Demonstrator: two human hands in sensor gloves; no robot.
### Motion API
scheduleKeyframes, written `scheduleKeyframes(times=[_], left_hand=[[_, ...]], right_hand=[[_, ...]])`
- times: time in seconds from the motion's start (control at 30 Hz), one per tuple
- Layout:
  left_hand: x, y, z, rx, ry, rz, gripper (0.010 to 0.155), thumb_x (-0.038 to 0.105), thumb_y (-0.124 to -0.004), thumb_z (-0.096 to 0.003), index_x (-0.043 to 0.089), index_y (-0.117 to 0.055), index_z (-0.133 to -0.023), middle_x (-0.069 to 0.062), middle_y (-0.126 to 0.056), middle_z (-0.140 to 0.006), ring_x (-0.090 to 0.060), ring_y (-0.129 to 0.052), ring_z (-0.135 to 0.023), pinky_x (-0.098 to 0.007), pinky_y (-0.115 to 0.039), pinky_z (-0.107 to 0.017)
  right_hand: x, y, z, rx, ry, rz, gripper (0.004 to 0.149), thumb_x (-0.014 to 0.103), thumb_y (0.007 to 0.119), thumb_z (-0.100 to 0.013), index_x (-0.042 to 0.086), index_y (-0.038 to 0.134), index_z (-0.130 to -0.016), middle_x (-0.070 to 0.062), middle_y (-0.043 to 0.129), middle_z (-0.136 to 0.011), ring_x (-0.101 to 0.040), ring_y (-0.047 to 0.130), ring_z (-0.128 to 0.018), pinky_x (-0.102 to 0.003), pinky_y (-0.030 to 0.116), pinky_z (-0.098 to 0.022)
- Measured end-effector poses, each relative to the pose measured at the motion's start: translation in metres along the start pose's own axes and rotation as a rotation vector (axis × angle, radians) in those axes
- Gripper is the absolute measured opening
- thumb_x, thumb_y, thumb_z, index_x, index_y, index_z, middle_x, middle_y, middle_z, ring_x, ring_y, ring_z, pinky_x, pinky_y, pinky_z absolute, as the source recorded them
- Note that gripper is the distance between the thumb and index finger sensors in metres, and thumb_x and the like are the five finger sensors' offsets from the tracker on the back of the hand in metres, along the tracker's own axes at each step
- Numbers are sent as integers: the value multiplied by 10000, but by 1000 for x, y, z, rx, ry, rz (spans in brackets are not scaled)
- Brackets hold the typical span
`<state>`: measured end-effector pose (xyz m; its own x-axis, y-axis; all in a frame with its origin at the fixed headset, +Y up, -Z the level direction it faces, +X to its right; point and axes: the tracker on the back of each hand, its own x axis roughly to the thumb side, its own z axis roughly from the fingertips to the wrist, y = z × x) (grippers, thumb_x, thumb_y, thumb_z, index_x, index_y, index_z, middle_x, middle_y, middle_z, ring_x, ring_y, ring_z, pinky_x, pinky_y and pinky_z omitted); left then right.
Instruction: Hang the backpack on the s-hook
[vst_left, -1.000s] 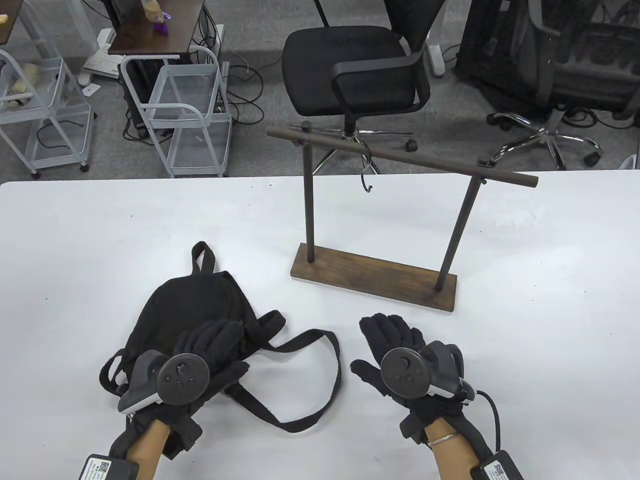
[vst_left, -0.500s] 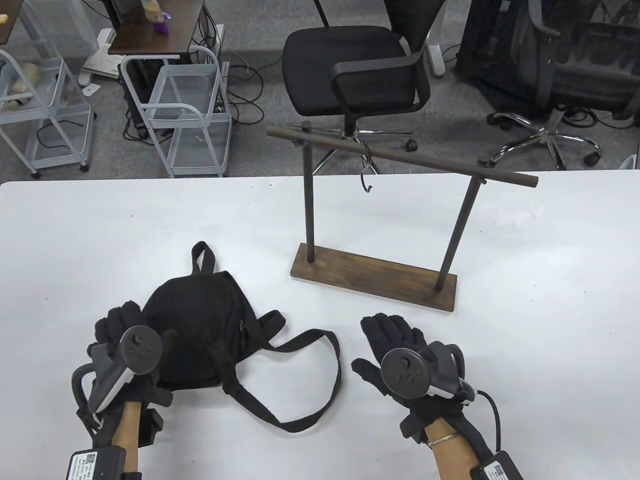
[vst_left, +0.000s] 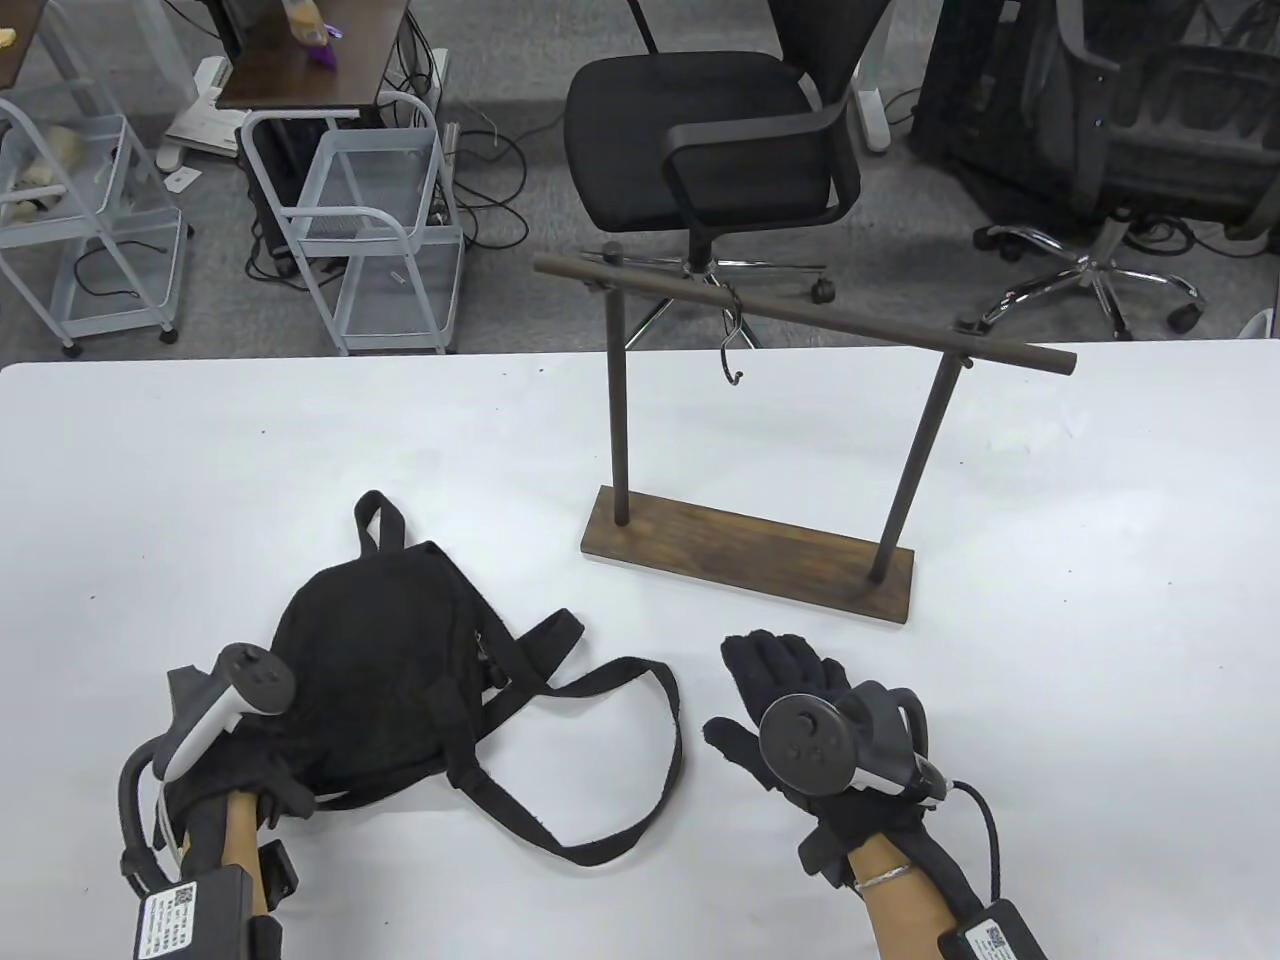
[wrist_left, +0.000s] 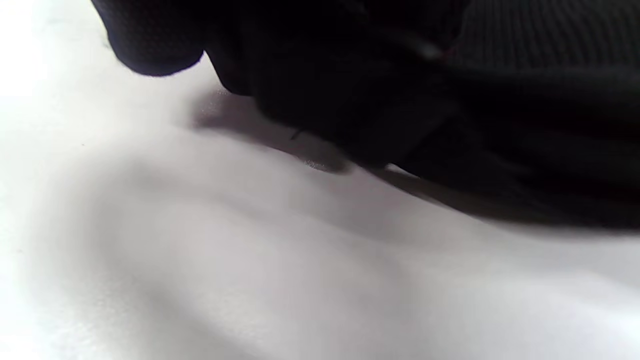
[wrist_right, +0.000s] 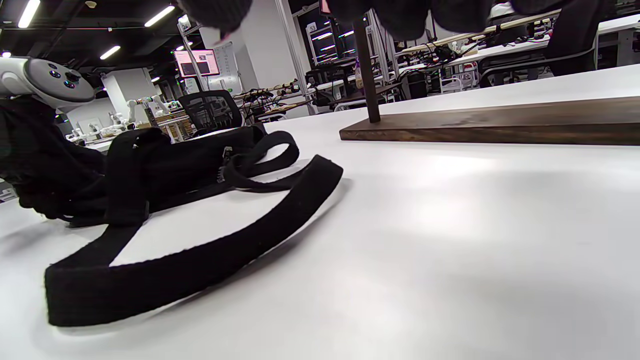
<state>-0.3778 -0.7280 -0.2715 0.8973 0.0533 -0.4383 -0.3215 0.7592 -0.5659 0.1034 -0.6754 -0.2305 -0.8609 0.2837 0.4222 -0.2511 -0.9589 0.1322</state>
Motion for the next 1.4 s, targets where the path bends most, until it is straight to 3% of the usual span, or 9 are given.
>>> scheduleKeyframes(times=[0.1,0.3,0.4,0.7,0.97,1.1,1.2,1.3,1.4], left_hand=[[-4,4,4,-37,-7,65,784,351,-667,-624,-125,-307,-1133,-186,-743,-974,-231,-886,-640,-609,-735,-607],[7,17,22,224,-103,135,562,254,-677,-617,87,-464,-1110,-161,-696,-964,-306,-828,-664,-692,-621,-656],[18,22,35,434,-313,197,530,224,-695,-594,122,-505,-1078,-159,-687,-963,-342,-809,-688,-713,-596,-650],[63,19,95,742,-845,151,512,243,-695,-584,219,-493,-1054,-82,-649,-999,-310,-774,-770,-673,-611,-690],[97,-1,124,737,-1090,54,513,267,-679,-592,241,-458,-1055,-48,-631,-1012,-276,-772,-790,-636,-636,-702],[109,-13,132,726,-1152,-9,514,277,-676,-596,244,-450,-1057,-45,-627,-1017,-270,-778,-793,-628,-643,-703],[113,-17,131,763,-1119,-130,556,331,-672,-605,224,-419,-1089,-56,-621,-1047,-260,-792,-822,-619,-651,-706],[114,-18,121,694,-1004,-261,755,472,-637,-585,141,-276,-1159,-136,-523,-1158,-363,-706,-1003,-663,-610,-715],[107,-16,104,668,-891,-322,779,471,-566,-614,70,-182,-1161,-202,-415,-1207,-460,-589,-1086,-711,-541,-722]], right_hand=[[0,0,0,-8,4,1,764,476,591,-659,-77,408,-1153,-376,485,-1165,-642,531,-997,-755,520,-641],[0,0,0,-17,7,6,751,467,588,-662,-78,423,-1150,-376,496,-1160,-633,544,-996,-750,527,-639],[0,-1,0,-26,7,-7,749,465,585,-664,-81,422,-1149,-378,495,-1159,-644,540,-988,-748,530,-638],[0,-5,2,-79,2,-208,837,506,540,-671,-133,296,-1152,-420,397,-1166,-663,472,-1000,-766,484,-640],[-7,-11,9,-237,-2,-737,948,594,453,-666,-188,201,-1138,-469,319,-1157,-705,399,-991,-792,421,-634],[-9,-10,10,-375,49,-931,643,439,538,-694,-37,454,-1118,-284,602,-1119,-530,659,-976,-723,535,-646],[-12,-16,12,-440,60,-944,430,339,595,-688,71,629,-1023,-141,811,-975,-371,865,-846,-634,640,-647],[-14,-27,10,-493,50,-919,411,345,614,-677,101,657,-1005,-97,846,-937,-334,892,-812,-614,659,-647],[-17,-42,3,-534,52,-942,405,353,644,-665,107,697,-983,-78,885,-879,-316,910,-764,-608,666,-643]])
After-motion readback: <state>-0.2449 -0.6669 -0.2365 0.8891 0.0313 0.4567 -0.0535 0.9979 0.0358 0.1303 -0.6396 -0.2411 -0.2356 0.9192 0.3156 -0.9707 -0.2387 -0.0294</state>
